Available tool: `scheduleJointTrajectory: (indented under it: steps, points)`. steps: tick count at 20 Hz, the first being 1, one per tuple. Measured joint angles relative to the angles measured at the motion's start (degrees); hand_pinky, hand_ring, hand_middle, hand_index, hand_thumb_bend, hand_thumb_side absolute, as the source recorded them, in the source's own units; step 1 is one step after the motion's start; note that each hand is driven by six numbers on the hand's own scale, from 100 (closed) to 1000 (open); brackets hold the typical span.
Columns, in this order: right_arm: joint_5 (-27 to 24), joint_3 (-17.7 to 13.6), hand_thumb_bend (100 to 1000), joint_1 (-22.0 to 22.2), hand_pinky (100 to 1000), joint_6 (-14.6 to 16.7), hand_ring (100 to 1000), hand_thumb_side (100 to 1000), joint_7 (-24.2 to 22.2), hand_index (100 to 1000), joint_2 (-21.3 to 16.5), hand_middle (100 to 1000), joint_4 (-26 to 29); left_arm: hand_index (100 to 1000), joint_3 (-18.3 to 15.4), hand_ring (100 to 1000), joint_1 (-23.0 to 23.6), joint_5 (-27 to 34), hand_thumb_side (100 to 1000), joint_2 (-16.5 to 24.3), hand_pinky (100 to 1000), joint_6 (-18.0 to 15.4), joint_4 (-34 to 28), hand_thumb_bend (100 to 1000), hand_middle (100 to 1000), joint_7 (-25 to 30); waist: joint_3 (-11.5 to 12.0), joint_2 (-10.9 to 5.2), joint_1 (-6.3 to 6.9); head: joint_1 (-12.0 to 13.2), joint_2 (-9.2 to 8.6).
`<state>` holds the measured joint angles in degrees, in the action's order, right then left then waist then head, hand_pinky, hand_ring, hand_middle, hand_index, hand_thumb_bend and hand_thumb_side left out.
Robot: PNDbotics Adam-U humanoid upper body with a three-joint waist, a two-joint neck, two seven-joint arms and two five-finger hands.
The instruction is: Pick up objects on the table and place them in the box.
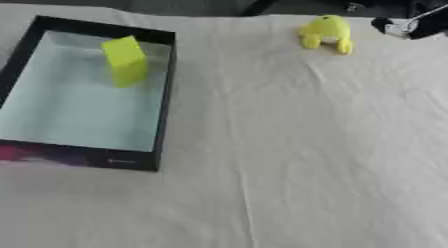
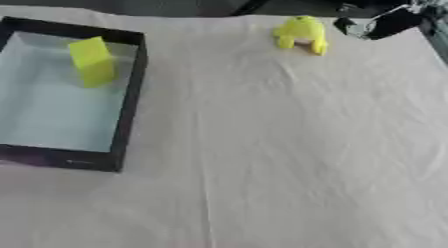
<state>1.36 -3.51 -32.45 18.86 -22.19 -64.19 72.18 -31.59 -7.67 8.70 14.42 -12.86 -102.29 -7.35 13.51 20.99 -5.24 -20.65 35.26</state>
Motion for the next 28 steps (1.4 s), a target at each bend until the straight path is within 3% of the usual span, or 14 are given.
scheduleJointTrajectory:
  steps: [5,13,19,28]
  points:
    - [2.01,-0.04,326,-1.01,997,0.81,1000,100,-0.19,947,0.41,1000,-2.36,714,0.00,539,-0.52,-0.20,605,0.01,703,-0.01,0.00,128,723,0.00,1.14,0.92,-0.82,-1.24,-0.96]
    - [6.58,-0.13,373,-3.74,983,1.39,1000,100,-5.06,921,0.91,1000,-4.67,713,0.00,538,-1.59,-0.24,605,0.17,703,-0.31,0.00,127,723,0.26,2.57,2.51,-2.01,-2.56,-1.84]
    - [10.49,-0.37,383,-4.81,983,0.74,1000,100,-4.46,921,1.66,1000,-6.68,713,0.01,537,-2.36,-0.26,606,0.18,704,-0.51,0.00,126,724,0.49,4.09,3.73,-3.00,-3.49,-2.72]
    - [11.40,-1.08,378,-4.18,978,0.36,1000,100,-3.31,917,2.01,1000,-7.43,713,-0.02,536,-2.78,-0.42,609,0.18,707,-0.54,0.15,127,724,0.48,4.66,4.66,-3.83,-4.55,-3.72]
